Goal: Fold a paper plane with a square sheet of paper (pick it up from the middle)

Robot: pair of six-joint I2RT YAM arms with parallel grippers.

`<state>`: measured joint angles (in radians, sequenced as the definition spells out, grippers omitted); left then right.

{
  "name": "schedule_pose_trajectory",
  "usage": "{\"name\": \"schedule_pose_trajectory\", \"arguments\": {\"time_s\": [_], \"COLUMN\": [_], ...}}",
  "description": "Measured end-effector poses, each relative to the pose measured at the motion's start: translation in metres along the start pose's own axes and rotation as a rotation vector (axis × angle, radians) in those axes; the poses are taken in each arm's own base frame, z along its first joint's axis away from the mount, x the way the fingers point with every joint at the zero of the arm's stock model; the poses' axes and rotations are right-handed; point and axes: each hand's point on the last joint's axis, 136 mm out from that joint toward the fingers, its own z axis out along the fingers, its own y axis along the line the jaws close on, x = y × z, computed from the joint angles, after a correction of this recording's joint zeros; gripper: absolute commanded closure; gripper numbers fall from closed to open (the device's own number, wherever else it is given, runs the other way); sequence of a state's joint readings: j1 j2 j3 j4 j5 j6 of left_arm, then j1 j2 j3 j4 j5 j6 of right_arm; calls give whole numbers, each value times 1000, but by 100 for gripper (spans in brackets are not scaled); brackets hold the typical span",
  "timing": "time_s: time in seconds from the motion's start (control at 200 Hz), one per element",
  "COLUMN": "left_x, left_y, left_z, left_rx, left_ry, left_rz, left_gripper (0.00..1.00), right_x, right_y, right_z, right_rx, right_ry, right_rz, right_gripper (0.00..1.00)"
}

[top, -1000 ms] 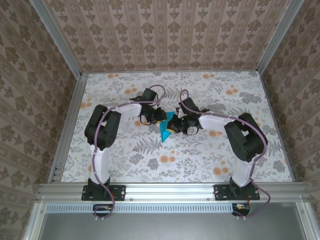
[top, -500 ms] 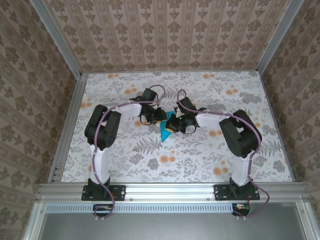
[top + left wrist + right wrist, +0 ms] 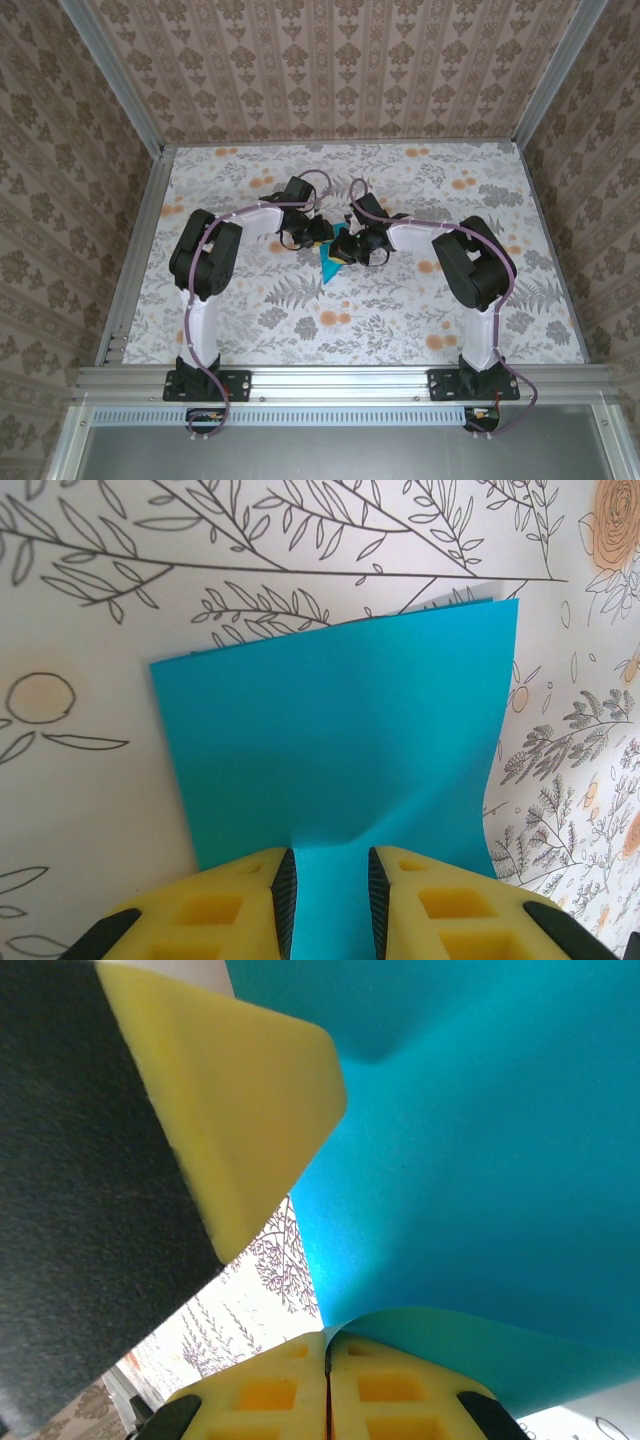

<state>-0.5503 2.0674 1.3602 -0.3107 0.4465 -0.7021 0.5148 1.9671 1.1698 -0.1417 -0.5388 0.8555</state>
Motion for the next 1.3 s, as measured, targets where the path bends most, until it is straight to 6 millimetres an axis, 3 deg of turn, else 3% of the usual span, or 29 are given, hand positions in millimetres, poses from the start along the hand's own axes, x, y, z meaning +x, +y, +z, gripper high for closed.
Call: {"name": "schedule_pose_trajectory", "arguments": {"time_s": [0.39, 1.3], "left_x": [2, 2], "left_y": [-3, -3], "left_z": [1, 1], "left_rx": [4, 4], "left_ry": [5, 5], "left_rz": [7, 7], "left_gripper": [71, 71], "right_x": [8, 2], "right_y": [-5, -10], "right_z": [8, 10], "right_rx": [16, 39], "right_ry": [47, 28], "right_rz": [-23, 4], "right_gripper": [91, 90]}}
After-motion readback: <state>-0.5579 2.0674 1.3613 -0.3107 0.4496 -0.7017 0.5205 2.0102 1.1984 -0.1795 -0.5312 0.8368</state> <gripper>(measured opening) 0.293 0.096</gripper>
